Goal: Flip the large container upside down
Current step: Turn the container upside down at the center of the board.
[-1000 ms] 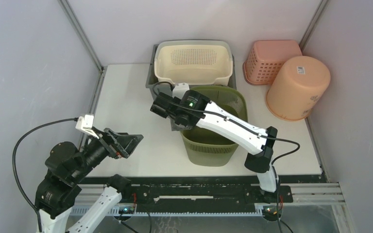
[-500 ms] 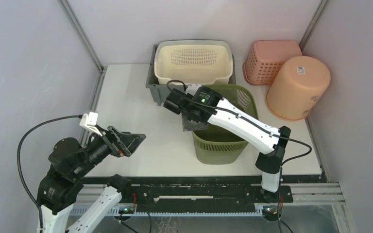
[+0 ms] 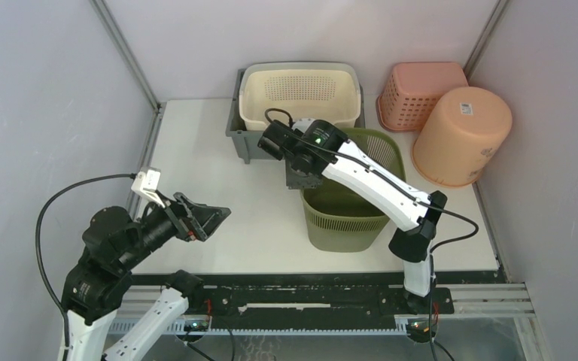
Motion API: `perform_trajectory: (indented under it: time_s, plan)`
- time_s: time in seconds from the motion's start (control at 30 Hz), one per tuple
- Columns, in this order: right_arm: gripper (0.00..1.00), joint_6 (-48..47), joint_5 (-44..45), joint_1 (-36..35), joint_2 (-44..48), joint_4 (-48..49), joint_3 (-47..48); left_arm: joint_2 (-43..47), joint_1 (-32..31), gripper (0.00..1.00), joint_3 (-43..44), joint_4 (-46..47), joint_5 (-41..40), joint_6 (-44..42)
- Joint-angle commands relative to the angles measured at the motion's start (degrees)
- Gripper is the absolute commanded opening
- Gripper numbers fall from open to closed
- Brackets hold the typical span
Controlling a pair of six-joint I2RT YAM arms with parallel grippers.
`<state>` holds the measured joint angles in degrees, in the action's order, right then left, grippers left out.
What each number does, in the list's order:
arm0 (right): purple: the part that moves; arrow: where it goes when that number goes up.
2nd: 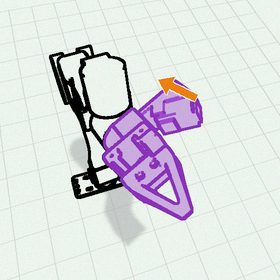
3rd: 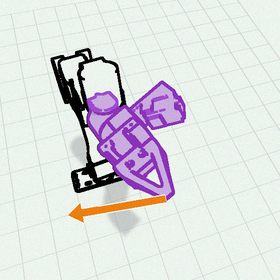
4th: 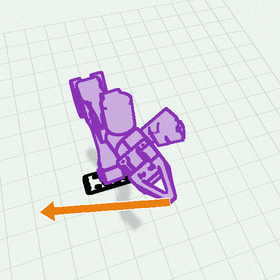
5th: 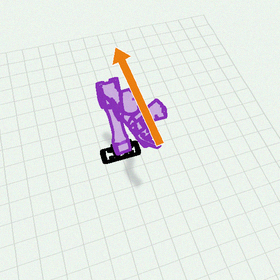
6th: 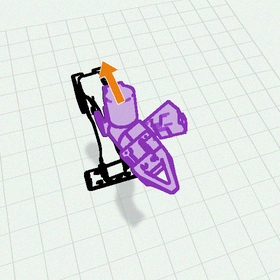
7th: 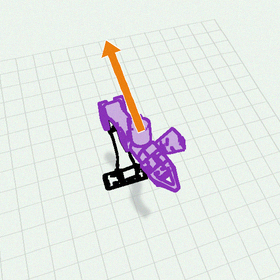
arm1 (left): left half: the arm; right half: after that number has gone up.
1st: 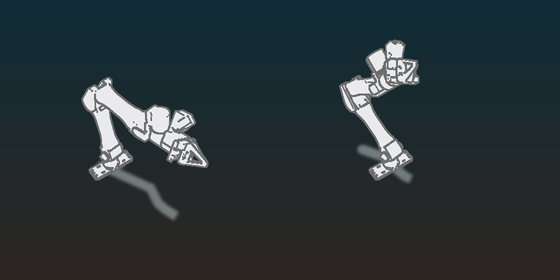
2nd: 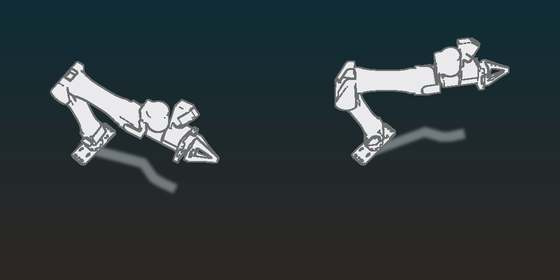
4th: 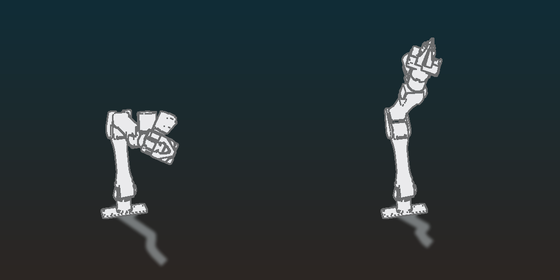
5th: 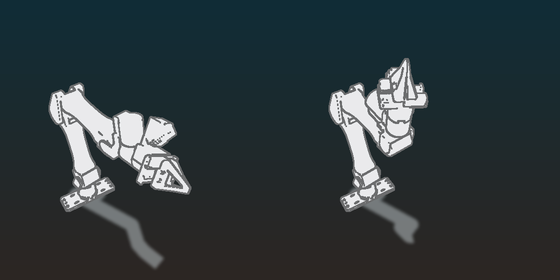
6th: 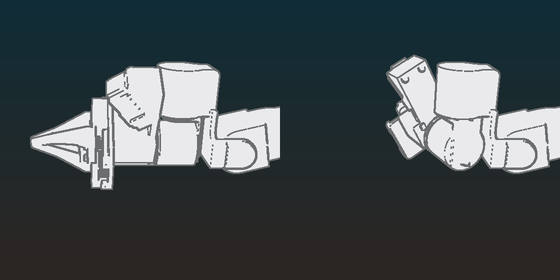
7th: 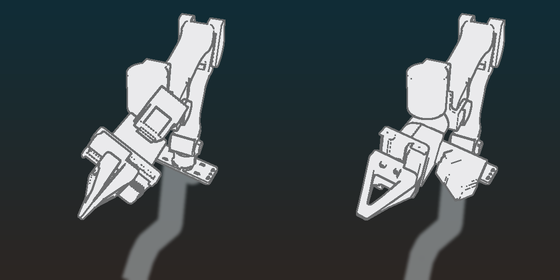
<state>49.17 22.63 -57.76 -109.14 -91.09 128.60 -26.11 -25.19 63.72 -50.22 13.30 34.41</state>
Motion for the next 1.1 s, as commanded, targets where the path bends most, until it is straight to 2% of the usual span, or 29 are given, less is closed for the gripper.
perform_trajectory:
  time_s: [0.0,0.17,0.2,0.23,0.27,0.43,0.77,0.87,1.07]
  plan:
    - [0.22,-1.0,0.31,0.74,-0.12,-0.49,-0.37,-0.96,-0.16,1.0,-1.2,2.91,1.8,-1.56]
    - [0.15,-0.94,1.01,0.97,0.07,-0.47,-3.25,-1.3,-0.21,1.0,-1.47,3.17,2.13,-1.63]
    - [0.11,-0.88,1.16,0.97,0.15,-0.47,-3.62,-1.39,-0.19,1.0,-1.49,3.19,2.17,-1.63]
    - [0.02,-0.83,1.25,0.97,0.22,-0.48,-3.76,-1.43,-0.21,1.0,-1.5,3.19,2.3,-1.67]
    - [0.0,-0.83,1.58,0.98,0.35,-0.49,-3.72,-1.53,-0.21,1.0,-1.54,3.19,2.22,-1.67]
    - [0.0,-3.28,-0.45,0.86,-0.47,0.06,-0.03,-2.07,-0.22,1.0,-1.61,3.61,2.47,-1.59]
    - [0.0,-8.16,-15.78,0.92,1.42,9.56,13.8,-2.67,-0.21,1.0,2.53,2.09,-0.24,-1.2]
    - [0.0,-8.14,-18.33,1.75,5.95,15.23,8.12,-2.92,-0.25,1.0,3.38,2.05,-1.26,-0.93]
    - [0.0,-5.99,-25.55,4.49,21.2,40.08,-17.03,-4.52,-0.19,1.0,6.15,1.33,-3.53,-1.03]
